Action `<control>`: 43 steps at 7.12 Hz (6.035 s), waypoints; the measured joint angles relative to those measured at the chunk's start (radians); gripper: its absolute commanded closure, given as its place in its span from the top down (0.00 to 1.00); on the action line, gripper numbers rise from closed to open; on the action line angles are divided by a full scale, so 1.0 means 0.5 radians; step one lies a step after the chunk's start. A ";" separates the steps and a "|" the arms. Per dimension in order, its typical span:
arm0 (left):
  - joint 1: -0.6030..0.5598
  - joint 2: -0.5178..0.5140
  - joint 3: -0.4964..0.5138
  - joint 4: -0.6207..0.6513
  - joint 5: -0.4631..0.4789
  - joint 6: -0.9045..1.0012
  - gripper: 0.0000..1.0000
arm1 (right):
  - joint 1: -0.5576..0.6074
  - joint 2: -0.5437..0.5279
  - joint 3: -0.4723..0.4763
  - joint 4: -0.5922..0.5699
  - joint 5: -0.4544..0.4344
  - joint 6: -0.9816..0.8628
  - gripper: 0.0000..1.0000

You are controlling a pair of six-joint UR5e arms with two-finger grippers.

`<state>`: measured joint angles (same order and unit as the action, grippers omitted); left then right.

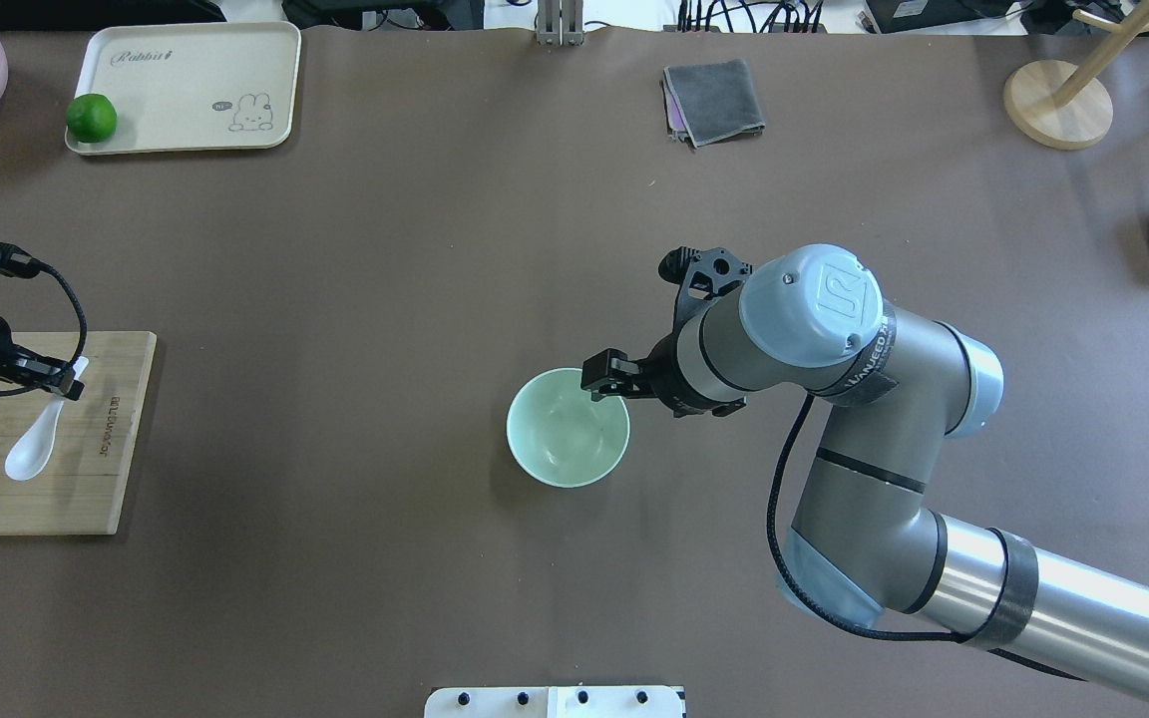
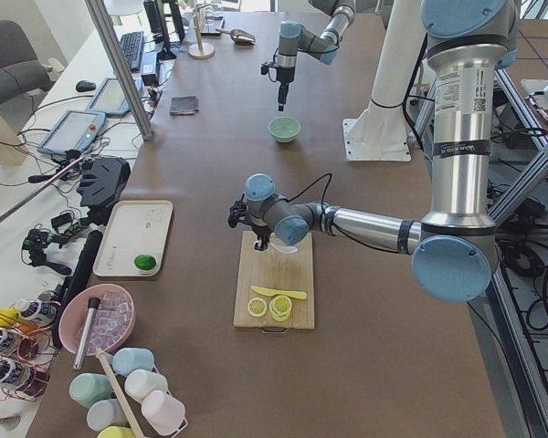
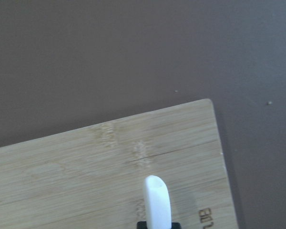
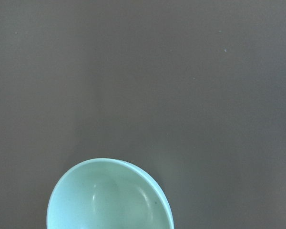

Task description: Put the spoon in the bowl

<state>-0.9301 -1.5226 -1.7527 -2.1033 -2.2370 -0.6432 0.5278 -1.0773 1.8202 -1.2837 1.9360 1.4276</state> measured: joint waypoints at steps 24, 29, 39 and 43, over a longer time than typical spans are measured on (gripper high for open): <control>-0.791 0.149 0.102 0.432 -0.215 1.244 0.98 | 1.952 -1.183 -0.294 -0.094 0.864 -2.748 1.00; -0.960 0.220 0.152 0.380 -0.335 1.280 0.98 | 2.094 -1.278 -0.298 -0.073 0.873 -2.894 1.00; -1.050 0.316 0.100 0.331 -0.355 1.275 0.98 | 2.095 -1.358 -0.265 -0.070 0.950 -2.901 1.00; -1.051 0.313 0.107 0.339 -0.361 1.280 0.98 | 2.095 -1.372 -0.239 -0.071 0.954 -2.898 1.00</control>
<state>-1.4558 -1.3659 -1.6992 -1.9338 -2.4175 -0.0033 1.5754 -1.7634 1.7008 -1.3194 2.4129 -0.0215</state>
